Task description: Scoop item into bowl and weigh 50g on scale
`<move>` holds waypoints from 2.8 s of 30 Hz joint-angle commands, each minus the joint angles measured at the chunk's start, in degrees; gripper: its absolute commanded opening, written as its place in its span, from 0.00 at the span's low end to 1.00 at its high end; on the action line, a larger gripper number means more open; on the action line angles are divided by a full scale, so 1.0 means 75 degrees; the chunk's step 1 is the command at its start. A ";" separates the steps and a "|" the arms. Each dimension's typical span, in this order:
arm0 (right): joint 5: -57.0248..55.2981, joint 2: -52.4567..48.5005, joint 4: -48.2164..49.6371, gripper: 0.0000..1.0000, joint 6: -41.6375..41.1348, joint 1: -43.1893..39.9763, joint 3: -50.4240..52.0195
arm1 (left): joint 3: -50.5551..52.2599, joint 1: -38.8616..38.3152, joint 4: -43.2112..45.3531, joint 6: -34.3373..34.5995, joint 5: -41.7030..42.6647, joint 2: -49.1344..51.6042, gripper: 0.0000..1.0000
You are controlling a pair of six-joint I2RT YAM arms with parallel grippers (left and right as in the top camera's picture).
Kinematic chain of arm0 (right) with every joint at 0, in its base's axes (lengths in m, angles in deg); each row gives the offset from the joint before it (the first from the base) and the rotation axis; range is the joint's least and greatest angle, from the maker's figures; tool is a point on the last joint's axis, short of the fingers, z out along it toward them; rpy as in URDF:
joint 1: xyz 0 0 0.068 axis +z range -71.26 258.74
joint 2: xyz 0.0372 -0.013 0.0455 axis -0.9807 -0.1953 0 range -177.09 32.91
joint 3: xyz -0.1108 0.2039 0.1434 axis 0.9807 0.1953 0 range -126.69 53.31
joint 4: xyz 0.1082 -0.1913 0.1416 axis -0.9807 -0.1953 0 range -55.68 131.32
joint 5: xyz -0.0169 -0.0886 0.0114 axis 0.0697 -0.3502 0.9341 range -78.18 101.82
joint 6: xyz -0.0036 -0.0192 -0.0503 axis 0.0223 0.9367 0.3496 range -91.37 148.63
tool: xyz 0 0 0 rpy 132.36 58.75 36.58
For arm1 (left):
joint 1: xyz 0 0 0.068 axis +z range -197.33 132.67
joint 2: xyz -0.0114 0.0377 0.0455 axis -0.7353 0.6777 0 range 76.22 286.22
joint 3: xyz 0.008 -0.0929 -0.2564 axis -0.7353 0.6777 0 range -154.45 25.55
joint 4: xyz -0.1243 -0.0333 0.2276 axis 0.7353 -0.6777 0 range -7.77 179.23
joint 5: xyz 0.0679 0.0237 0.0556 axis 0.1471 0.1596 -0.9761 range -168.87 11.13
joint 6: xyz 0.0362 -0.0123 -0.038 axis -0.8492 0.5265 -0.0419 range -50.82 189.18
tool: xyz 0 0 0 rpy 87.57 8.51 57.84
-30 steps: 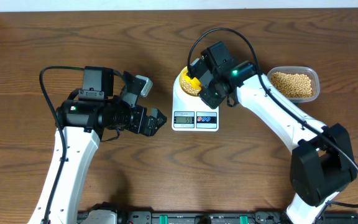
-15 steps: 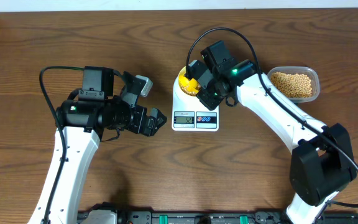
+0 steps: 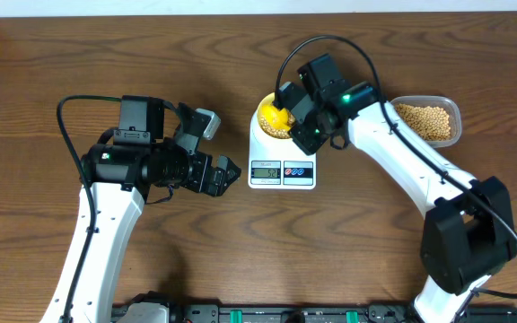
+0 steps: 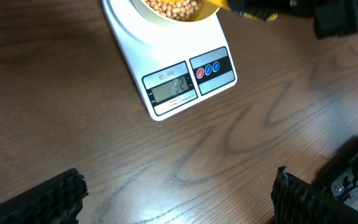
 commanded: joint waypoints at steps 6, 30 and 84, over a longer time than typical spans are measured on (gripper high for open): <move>-0.0026 -0.0079 -0.0122 0.01 -0.0082 -0.0201 -0.0527 | 0.0041 0.0038 -0.0023 -0.0044 -0.0067 0.0029 0.98; -0.1186 -0.0248 -0.0169 0.01 0.0405 -0.0026 -0.0469 | 0.0041 0.0038 -0.0023 -0.0044 -0.0067 0.0029 0.98; -0.0729 -0.0493 -0.0507 0.01 0.0828 0.0326 -0.0498 | 0.0041 0.0038 -0.0023 -0.0044 -0.0067 0.0029 0.98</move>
